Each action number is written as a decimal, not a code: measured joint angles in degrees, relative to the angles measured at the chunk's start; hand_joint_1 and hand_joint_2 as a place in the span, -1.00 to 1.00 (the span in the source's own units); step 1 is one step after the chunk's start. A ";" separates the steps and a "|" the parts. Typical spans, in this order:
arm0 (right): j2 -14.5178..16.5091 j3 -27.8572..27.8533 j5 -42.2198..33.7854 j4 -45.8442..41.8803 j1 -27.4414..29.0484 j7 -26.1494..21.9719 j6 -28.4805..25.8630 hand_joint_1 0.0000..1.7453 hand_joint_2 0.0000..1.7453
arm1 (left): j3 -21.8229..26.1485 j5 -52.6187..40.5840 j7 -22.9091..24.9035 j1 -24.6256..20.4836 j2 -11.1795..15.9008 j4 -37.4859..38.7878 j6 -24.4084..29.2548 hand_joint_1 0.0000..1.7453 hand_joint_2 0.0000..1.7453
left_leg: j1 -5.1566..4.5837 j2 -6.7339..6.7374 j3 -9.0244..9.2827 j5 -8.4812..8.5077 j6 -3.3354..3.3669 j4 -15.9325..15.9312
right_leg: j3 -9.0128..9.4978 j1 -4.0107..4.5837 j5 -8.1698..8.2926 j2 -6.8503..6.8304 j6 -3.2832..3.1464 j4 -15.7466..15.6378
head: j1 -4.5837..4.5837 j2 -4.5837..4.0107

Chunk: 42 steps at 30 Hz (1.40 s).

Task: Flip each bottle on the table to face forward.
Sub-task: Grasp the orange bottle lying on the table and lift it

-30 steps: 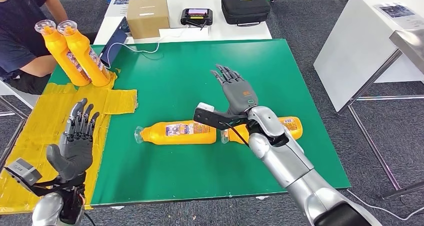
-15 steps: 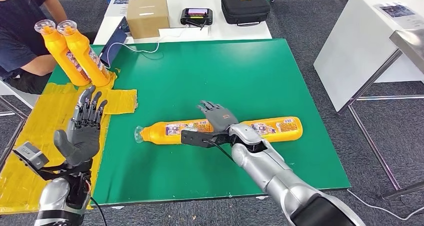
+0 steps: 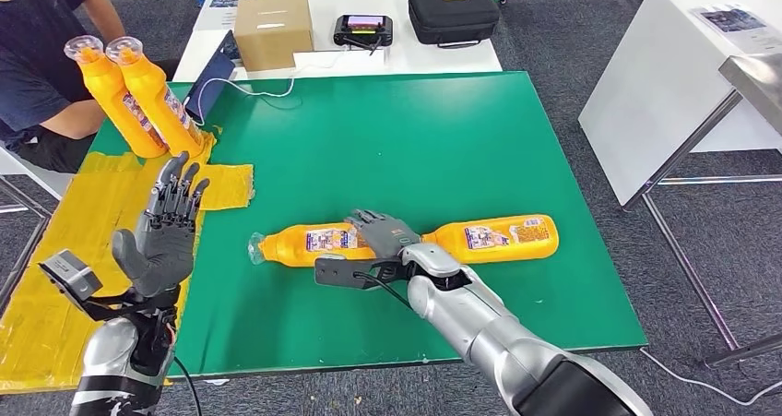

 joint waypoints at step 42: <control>-0.61 -12.74 -19.83 -22.43 14.07 -10.84 -23.04 1.00 1.00 | -0.98 7.13 3.78 4.95 -1.94 -2.43 8.49 -1.00 1.00 | 0.01 0.01 -0.07 0.01 0.00 -0.01 | -0.05 0.00 0.02 0.02 0.03 -0.02 | 0.01 0.00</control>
